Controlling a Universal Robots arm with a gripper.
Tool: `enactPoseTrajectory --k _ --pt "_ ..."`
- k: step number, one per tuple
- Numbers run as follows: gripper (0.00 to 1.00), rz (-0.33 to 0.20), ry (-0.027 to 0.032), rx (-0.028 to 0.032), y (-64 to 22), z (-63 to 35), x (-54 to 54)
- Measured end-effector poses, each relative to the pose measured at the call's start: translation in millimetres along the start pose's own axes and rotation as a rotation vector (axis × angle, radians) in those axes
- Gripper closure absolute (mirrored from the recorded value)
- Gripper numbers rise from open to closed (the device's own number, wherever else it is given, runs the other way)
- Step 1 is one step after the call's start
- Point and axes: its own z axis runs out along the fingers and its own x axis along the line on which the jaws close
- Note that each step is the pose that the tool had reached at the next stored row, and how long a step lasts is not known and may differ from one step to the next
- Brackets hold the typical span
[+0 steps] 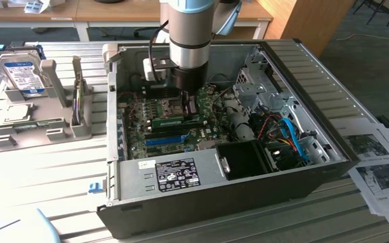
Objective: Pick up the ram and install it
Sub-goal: 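Insert the ram into the slot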
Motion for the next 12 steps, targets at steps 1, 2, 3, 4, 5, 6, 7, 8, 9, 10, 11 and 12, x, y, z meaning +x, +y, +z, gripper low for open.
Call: enactPoseTrajectory --k 1,2,3,4,5,6,7,8,9,10,11,12 --pt "0.89 0.0 0.0 0.0 0.0 0.0 0.0" --pt "0.89 0.0 0.0001 0.0 0.0 0.0 0.0" --pt "0.89 0.0 0.0001 0.0 0.0 0.2 0.1" --pt "0.89 0.0 0.0001 0.0 0.0 0.3 0.1" --pt "0.89 0.0 0.0001 0.0 0.0 0.5 0.1" --pt "0.89 0.0 0.0001 0.0 0.0 0.7 0.0" --pt "0.89 0.0 0.0 0.0 0.1 1.0 0.0" --pt "0.89 0.0 0.0001 0.0 0.1 1.2 0.0" --pt "0.89 0.0 0.0 0.0001 0.1 1.4 0.0" --pt "0.89 0.0 -0.0001 0.0001 0.1 1.8 0.0" --pt "0.89 0.0 -0.0001 0.0001 0.1 2.1 0.0" --pt "0.89 0.0 -0.0001 0.0001 0.1 2.5 0.0"
